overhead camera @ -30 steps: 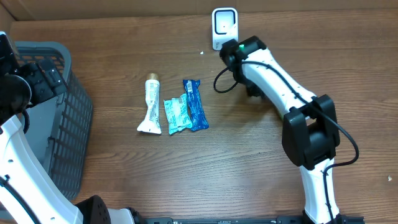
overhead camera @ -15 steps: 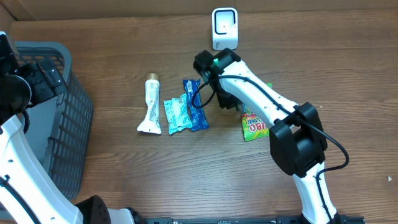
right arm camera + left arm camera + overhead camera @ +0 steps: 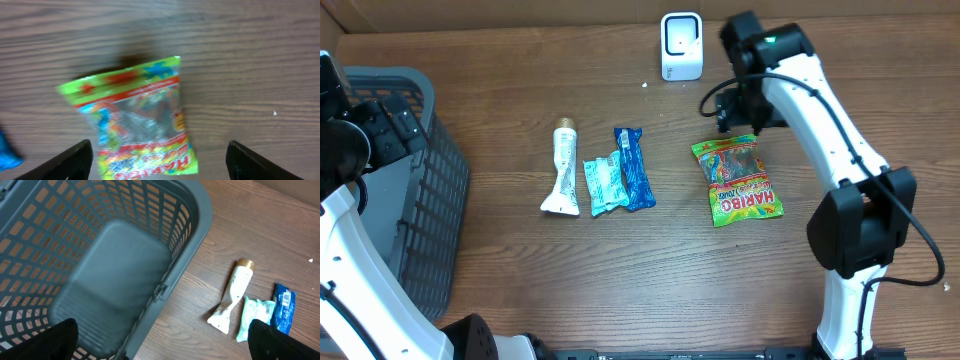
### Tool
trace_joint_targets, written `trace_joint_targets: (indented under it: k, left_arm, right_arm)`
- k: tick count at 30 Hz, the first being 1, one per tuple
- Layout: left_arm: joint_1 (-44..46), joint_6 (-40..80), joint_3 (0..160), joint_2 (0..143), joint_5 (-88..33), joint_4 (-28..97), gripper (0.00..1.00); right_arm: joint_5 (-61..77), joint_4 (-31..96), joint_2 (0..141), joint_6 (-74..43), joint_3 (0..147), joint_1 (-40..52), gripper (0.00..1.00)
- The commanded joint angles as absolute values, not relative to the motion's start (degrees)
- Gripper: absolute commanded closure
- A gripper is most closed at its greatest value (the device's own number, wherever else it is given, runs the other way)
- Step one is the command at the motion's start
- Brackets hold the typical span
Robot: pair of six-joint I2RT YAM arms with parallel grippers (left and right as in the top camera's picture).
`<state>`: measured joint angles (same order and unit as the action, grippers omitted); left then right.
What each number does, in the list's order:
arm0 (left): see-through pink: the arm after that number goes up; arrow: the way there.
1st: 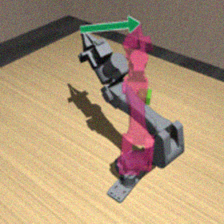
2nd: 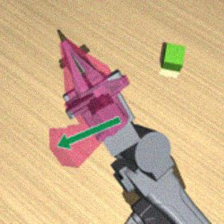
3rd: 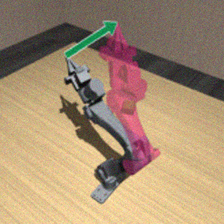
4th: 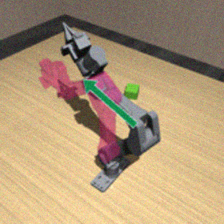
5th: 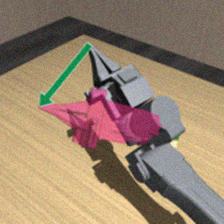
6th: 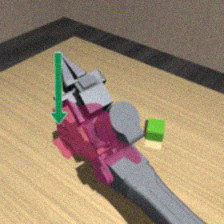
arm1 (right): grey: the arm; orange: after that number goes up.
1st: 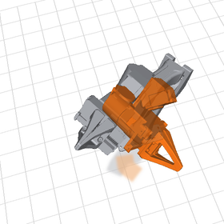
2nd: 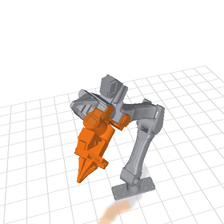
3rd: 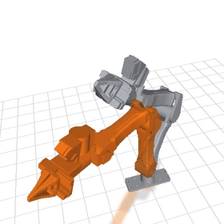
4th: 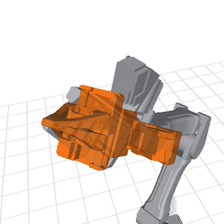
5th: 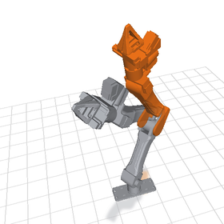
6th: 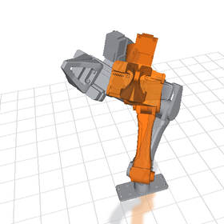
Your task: Scan the item barcode
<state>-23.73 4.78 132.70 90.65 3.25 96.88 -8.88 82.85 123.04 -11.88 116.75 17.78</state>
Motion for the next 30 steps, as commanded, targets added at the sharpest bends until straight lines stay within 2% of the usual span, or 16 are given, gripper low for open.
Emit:
trace_joint_targets:
  k: [1, 7, 15, 24, 26, 28, 29, 30]
  left_arm:
    - [-23.99, 5.58, 133.51, 90.74, 2.96, 96.79, 0.0]
    - [-23.99, 5.58, 133.51, 90.74, 2.96, 96.79, 0.0]
    - [-23.99, 5.58, 133.51, 90.74, 2.96, 96.79, 0.01]
    - [-23.99, 5.58, 133.51, 90.74, 2.96, 96.79, 0.0]
    - [-23.99, 5.58, 133.51, 90.74, 2.96, 96.79, 0.01]
    - [-23.99, 5.58, 133.51, 90.74, 2.98, 96.79, 0.0]
    - [-23.99, 5.58, 133.49, 90.74, 2.96, 96.79, 0.0]
    - [-23.99, 5.61, 133.49, 90.74, 2.96, 96.79, 0.0]
  right_arm:
    - [-4.29, 79.79, 122.76, -8.95, 110.19, 16.56, 0.15]
    - [0.6, 73.06, 122.76, -7.22, 101.82, 16.43, 0.15]
    - [0.54, 67.83, 122.8, -10.5, 96.49, 17.56, 0.11]
    - [0.56, 59.81, 122.8, -11.9, 87.74, 17.56, 0.11]
    - [0.56, 58.15, 122.8, -12.01, 85.6, 17.56, 0.17]
    - [0.56, 57.04, 122.8, -12.01, 83.79, 17.56, 0.29]
    - [0.56, 56.53, 122.8, -12.01, 83.02, 17.56, 0.37]
    - [0.56, 56.14, 122.8, -12.01, 82.41, 17.56, 0.5]
